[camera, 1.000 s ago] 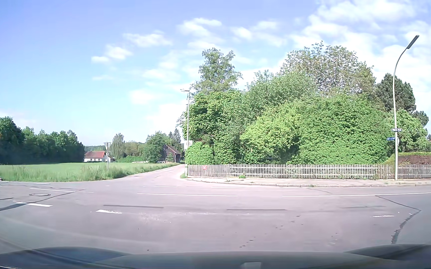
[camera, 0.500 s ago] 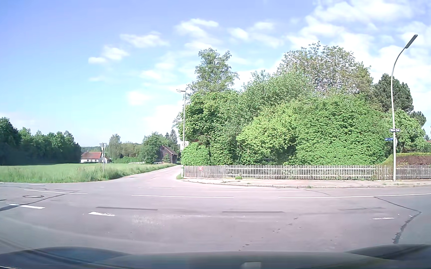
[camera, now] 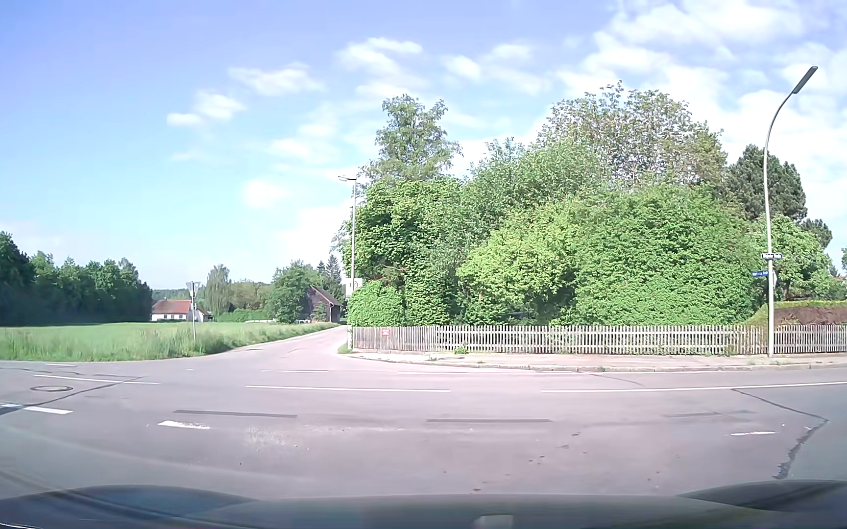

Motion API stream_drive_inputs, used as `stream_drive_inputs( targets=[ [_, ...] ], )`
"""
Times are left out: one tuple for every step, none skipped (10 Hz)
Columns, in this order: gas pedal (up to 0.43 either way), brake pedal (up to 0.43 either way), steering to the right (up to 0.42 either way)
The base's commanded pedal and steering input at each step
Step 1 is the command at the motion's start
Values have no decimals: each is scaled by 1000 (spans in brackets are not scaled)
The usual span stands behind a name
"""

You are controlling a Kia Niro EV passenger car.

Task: Follow the waypoints while adhering to traffic rules and regulations

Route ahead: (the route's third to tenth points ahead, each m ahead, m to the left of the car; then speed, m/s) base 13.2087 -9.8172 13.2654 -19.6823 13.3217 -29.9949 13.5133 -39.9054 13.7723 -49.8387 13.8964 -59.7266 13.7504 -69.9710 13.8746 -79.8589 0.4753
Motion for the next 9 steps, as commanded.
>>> stream_drive_inputs(
  targets=[
    [0,37,269],
    [0,24,271],
    [0,0,274],
    [0,0,285],
    [0,0,298],
    [0,0,317],
    [0,0,329],
    [87,0,342],
    [118,0,359]
  ],
)
